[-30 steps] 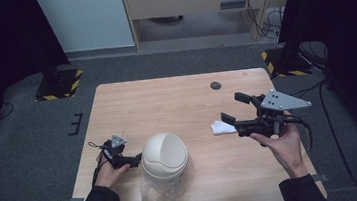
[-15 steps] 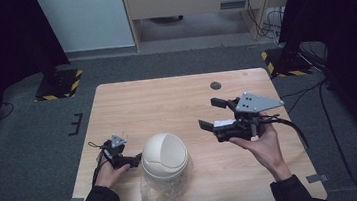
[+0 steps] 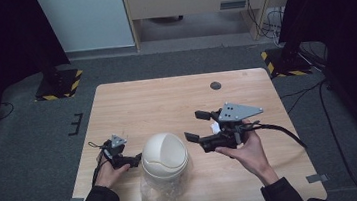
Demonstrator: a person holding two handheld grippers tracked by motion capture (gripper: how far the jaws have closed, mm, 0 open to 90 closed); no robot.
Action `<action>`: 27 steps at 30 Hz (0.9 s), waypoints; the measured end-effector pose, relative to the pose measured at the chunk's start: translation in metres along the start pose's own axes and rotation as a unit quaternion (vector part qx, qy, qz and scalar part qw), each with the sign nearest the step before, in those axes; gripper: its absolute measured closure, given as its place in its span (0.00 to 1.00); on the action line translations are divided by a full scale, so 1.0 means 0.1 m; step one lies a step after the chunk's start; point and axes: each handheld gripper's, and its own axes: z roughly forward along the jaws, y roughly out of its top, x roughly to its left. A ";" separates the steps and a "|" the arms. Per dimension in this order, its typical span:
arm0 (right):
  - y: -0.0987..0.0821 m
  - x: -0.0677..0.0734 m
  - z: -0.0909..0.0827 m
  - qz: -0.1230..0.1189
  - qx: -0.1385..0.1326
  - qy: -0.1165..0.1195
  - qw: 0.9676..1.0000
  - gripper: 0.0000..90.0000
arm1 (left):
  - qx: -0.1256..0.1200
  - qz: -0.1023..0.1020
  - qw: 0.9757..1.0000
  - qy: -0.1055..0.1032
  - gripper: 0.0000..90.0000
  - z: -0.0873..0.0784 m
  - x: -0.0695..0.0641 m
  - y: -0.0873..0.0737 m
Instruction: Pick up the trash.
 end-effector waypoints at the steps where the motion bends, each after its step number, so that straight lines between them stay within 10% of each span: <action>1: -0.03 0.01 0.04 0.002 0.004 0.004 1.000 0.25 | 0.000 0.000 1.000 0.000 0.00 0.00 0.00 0.00; 27: -0.38 0.31 0.40 0.010 0.088 0.070 0.994 0.30 | 0.000 0.000 1.000 0.000 0.00 0.00 0.00 0.00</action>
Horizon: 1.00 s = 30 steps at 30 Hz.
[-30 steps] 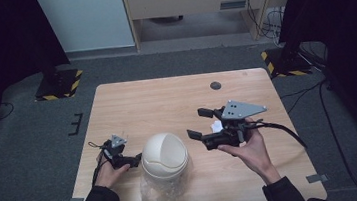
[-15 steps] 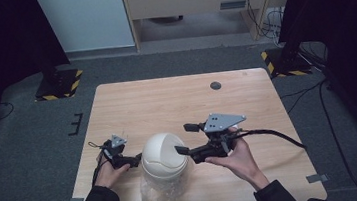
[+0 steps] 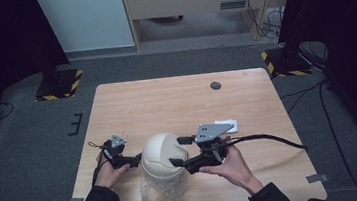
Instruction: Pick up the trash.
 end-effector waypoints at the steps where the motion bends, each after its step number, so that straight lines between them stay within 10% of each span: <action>1: -0.01 0.01 0.01 0.001 0.003 0.002 1.000 0.30 | 0.000 0.000 1.000 0.000 0.00 0.00 0.00 0.00; 30: -0.21 0.10 0.26 0.013 0.048 0.045 0.998 0.32 | 0.000 0.000 1.000 0.000 0.00 0.00 0.00 0.00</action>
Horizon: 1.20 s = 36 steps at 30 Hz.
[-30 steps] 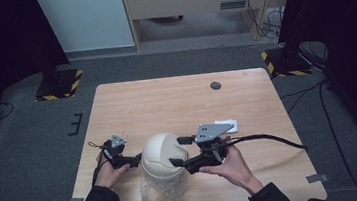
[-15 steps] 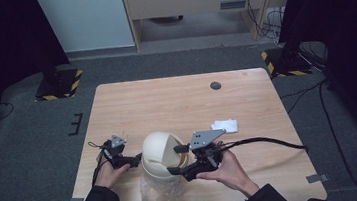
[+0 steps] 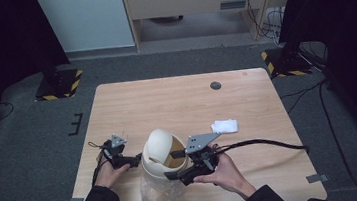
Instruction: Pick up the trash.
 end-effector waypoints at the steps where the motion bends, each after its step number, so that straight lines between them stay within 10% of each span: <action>1: 0.00 0.00 0.00 -0.001 0.001 0.001 1.000 0.32 | 0.000 0.000 1.000 0.000 0.00 0.00 0.00 0.00; 17: 0.16 -0.20 -0.57 0.005 -0.058 -0.065 0.996 0.33 | 0.000 0.000 1.000 0.000 0.00 0.00 0.00 0.00; 36: -0.17 -0.99 -1.21 0.067 -0.084 -0.233 0.967 0.29 | 0.000 0.000 1.000 0.000 0.00 0.00 0.00 0.00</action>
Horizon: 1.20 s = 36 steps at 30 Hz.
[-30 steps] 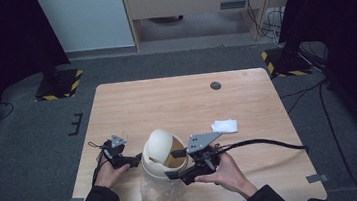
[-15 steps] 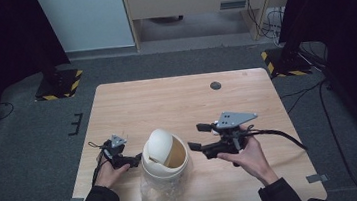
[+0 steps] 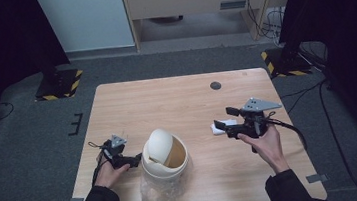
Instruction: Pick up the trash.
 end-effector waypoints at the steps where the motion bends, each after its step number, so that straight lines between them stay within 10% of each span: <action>1: -0.03 -0.04 0.01 0.000 0.005 -0.007 1.000 0.29 | 0.000 0.000 1.000 0.000 0.00 0.00 0.00 0.00; 18: -0.55 -0.74 0.20 0.047 0.066 -0.105 0.991 0.44 | 0.000 0.000 1.000 0.000 0.00 0.00 0.00 0.00; 36: -0.81 -0.97 0.49 0.058 0.118 -0.131 0.983 0.61 | 0.000 0.000 1.000 0.000 0.00 0.00 0.00 0.00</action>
